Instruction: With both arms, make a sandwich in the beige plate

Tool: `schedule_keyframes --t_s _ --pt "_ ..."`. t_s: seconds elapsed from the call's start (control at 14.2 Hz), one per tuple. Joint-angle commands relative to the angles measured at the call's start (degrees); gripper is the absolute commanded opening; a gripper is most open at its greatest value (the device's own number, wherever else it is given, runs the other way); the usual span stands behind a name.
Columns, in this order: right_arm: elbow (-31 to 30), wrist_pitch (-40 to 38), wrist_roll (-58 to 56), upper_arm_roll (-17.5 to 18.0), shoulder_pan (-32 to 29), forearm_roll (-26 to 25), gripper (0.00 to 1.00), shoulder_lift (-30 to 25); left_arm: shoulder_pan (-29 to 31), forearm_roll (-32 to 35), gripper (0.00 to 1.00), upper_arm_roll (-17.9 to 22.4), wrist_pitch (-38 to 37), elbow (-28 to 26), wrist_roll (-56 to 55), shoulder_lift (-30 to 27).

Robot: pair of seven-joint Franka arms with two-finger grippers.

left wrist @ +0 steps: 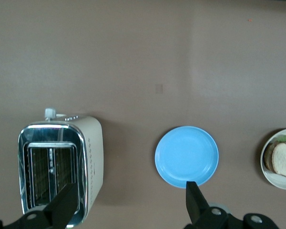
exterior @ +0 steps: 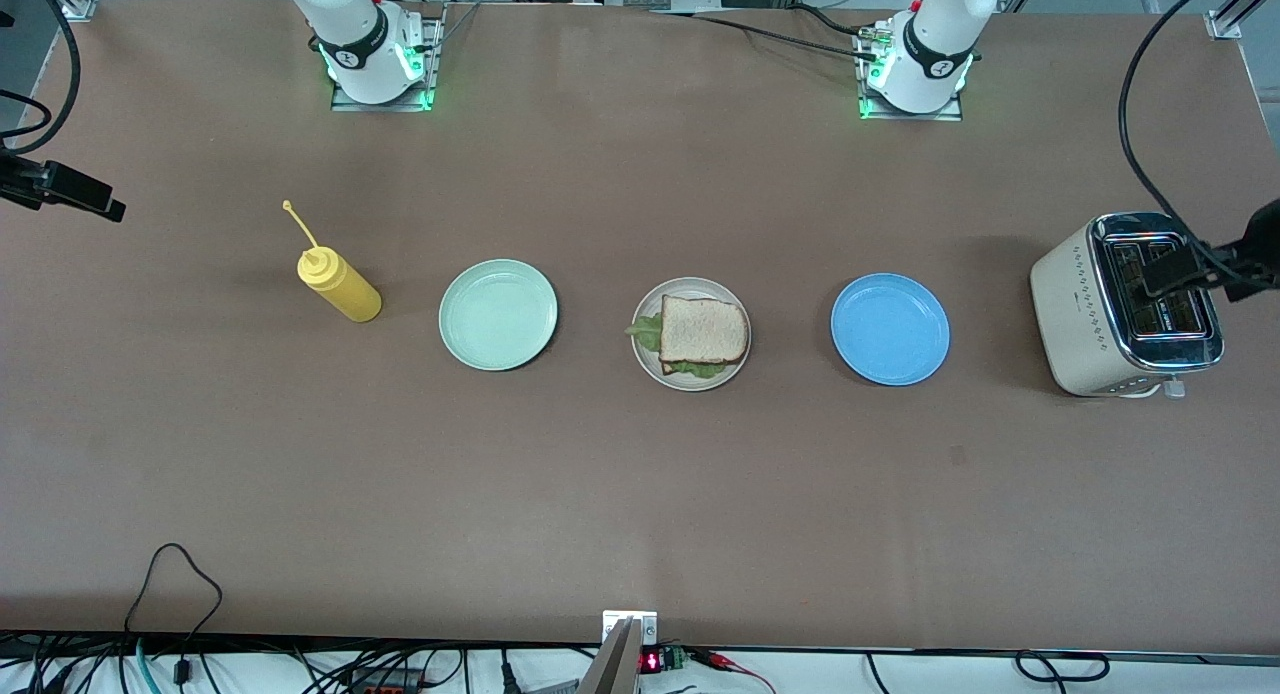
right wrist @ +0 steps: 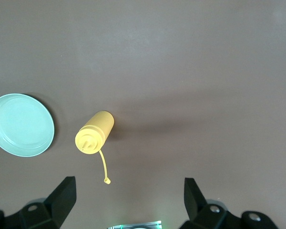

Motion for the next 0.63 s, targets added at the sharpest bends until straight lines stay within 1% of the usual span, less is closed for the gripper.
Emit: schedule_keyframes --t_s 0.0,0.07,0.28,0.56 --pt "0.5 -0.6 -0.3 0.4 -0.4 -0.3 1.00 0.1 4.8 -0.2 1.00 -5.3 3.7 -8.0 -0.7 -4.5" --pt "0.5 -0.7 -0.3 0.4 -0.4 -0.3 1.00 0.0 5.1 -0.1 1.00 -6.0 3.4 -8.4 -0.7 -4.8" --pt "0.5 -0.8 -0.3 0.4 -0.4 -0.3 1.00 0.1 5.0 -0.1 1.00 -6.5 1.9 -8.8 -0.8 -6.1" --pt "0.5 -0.6 -0.3 0.4 -0.5 -0.2 1.00 0.1 5.3 -0.1 1.00 -6.8 2.9 -15.9 -0.9 -11.4"
